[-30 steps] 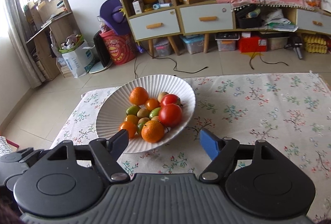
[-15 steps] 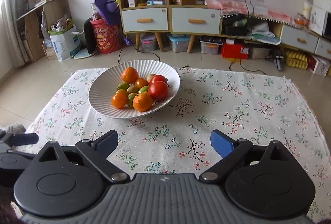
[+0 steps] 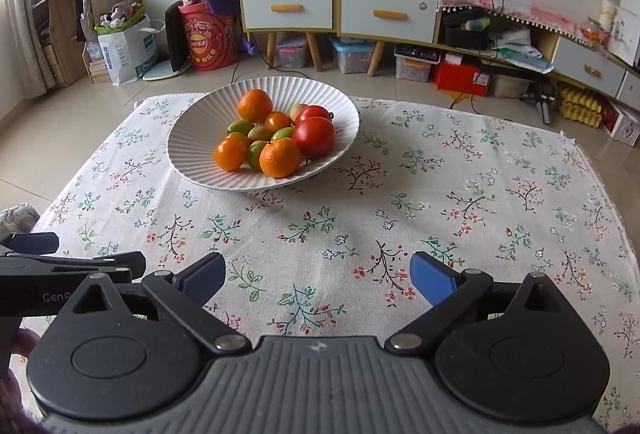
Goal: Organize fruits
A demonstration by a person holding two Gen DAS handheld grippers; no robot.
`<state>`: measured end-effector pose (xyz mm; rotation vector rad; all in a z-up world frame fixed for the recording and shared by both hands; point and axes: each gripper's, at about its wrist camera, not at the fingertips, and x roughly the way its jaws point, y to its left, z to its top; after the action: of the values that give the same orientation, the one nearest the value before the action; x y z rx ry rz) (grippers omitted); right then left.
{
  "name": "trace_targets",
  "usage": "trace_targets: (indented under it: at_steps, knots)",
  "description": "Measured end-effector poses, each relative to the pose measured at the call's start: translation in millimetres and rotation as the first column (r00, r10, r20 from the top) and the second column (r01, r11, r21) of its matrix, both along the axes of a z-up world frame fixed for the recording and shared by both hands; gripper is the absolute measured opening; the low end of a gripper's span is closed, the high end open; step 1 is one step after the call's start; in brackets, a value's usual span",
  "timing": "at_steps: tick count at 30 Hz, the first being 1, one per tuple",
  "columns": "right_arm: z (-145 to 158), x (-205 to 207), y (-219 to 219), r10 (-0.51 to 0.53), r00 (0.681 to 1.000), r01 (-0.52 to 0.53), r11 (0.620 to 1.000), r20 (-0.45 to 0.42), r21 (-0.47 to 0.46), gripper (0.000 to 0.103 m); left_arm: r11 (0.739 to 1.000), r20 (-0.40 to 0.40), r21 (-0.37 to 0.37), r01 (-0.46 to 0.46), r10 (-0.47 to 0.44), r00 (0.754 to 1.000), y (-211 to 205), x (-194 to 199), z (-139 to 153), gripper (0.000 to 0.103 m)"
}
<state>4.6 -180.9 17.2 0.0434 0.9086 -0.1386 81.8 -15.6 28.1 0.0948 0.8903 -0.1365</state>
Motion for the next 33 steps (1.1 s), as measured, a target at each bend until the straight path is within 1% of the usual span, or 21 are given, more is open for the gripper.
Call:
trace_targets:
  at_steps: [4, 7, 9, 11, 14, 17, 20, 23, 26, 33]
  knots:
    - [-0.3, -2.3, -2.2, -0.008, 1.0, 0.008, 1.0, -0.01, 0.01, 0.099, 1.0, -0.006, 0.01, -0.001, 0.001, 1.0, -2.8, -0.1, 0.0, 0.1]
    - [4.0, -3.2, -5.0, -0.02, 1.0, 0.021, 0.999, -0.018, 0.05, 0.099, 1.0, -0.012, -0.009, -0.003, 0.002, 1.0, -3.4, -2.6, 3.7, 0.1]
    - [8.5, -4.1, -6.6, -0.036, 0.999, 0.036, 0.997, -0.004, 0.068, 0.1, 1.0, -0.014, -0.003, -0.01, 0.01, 1.0, -5.4, -4.1, 7.4, 0.1]
    - [11.5, -3.4, -5.8, -0.037, 0.999, 0.036, 0.997, 0.014, 0.064, 0.101, 1.0, -0.005, -0.015, -0.007, 0.007, 1.0, -7.1, -5.7, 11.7, 0.1]
    - [10.4, -4.5, -4.5, -0.034, 0.999, 0.033, 0.998, 0.02, 0.045, 0.101, 1.0, 0.017, -0.001, -0.001, 0.001, 1.0, -8.9, -9.0, 14.6, 0.1]
    - [9.1, -3.4, -4.0, -0.04, 0.999, 0.039, 0.998, 0.011, 0.042, 0.101, 1.0, 0.007, 0.0, -0.012, 0.012, 1.0, -5.9, -9.2, 13.2, 0.1]
    - [13.5, -3.4, -2.1, -0.044, 0.999, 0.043, 0.998, 0.024, 0.037, 0.101, 1.0, -0.003, -0.007, -0.021, 0.021, 1.0, -3.9, -8.5, 14.9, 0.1]
    - [15.8, -2.8, 0.5, -0.034, 0.999, 0.033, 0.999, 0.038, 0.031, 0.102, 1.0, 0.01, -0.013, -0.023, 0.023, 1.0, -4.5, -9.8, 19.5, 0.1]
    - [14.2, -1.4, 1.5, -0.033, 0.999, 0.032, 0.999, 0.033, 0.027, 0.102, 1.0, 0.025, -0.005, -0.029, 0.029, 0.999, -4.7, -11.3, 21.4, 0.1]
    - [14.4, -2.6, 0.3, -0.034, 0.999, 0.033, 0.999, 0.035, 0.023, 0.102, 0.999, 0.03, -0.001, -0.033, 0.033, 0.999, -4.4, -10.5, 20.7, 0.1]
